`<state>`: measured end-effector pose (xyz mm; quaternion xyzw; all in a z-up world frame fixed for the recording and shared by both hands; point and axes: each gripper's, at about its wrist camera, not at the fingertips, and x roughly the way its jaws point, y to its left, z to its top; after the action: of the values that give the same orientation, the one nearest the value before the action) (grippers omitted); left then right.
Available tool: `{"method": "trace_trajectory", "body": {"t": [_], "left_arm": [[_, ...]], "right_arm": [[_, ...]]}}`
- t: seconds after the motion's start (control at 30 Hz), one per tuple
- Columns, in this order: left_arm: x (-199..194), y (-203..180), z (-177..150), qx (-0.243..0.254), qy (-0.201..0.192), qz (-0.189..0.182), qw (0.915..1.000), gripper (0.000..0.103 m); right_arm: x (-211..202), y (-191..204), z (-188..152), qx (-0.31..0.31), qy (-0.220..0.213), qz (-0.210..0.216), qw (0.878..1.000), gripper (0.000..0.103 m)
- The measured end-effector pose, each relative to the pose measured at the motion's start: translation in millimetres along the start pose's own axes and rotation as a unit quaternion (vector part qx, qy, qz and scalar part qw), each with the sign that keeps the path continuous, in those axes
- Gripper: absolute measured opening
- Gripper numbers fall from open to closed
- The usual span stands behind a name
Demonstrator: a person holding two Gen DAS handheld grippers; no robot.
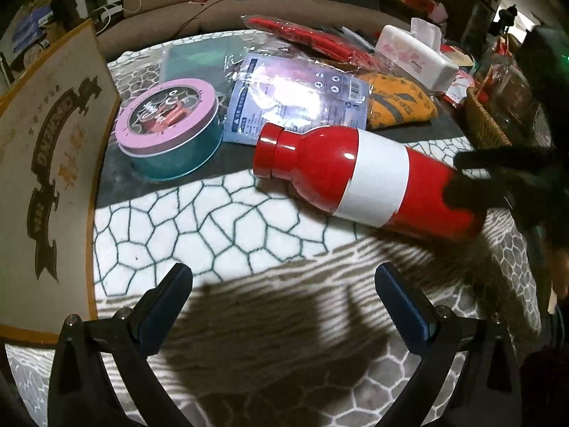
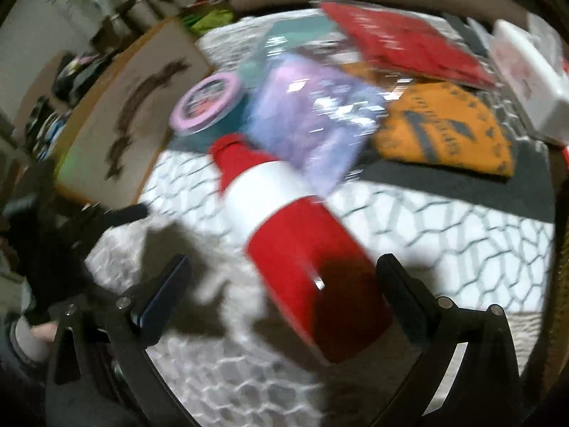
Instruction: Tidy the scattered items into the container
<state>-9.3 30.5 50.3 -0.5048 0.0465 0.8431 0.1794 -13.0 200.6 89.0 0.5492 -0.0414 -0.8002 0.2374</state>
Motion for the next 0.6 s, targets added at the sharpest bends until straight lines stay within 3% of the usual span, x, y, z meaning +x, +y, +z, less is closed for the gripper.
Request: {"method": "trace_trajectory", "body": {"t": [0.1, 0.2, 0.3, 0.4, 0.5, 0.6], "left_arm": [[-5.2, 2.8, -7.1, -0.004, 0.001, -0.005, 1.0, 0.103], [-12.1, 6.5, -19.4, -0.001, 0.006, -0.003, 1.0, 0.103], [-17.8, 13.9, -32.2, -0.009, 0.012, 0.003, 0.9999, 0.103], [-15.9, 20.6, -41.8, -0.028, 0.02, 0.001, 0.9994, 0.103], [-2.6, 22.0, -52.7, -0.054, 0.042, -0.013, 0.9976, 0.103], [8.0, 17.5, -57.8, -0.062, 0.05, -0.01, 0.9968, 0.103]], "right_arm": [[-3.0, 32.9, -16.7, -0.01, -0.002, 0.045, 0.999, 0.103], [0.8, 56.8, -30.0, 0.003, 0.028, 0.119, 0.993, 0.103], [-9.1, 60.7, -33.6, 0.002, 0.014, 0.097, 0.995, 0.103], [-13.9, 34.8, -31.0, 0.045, 0.001, 0.034, 0.998, 0.103], [11.2, 9.4, -38.8, 0.093, 0.037, 0.02, 0.995, 0.103], [28.6, 12.4, -55.2, 0.088, 0.068, 0.025, 0.993, 0.102]]}}
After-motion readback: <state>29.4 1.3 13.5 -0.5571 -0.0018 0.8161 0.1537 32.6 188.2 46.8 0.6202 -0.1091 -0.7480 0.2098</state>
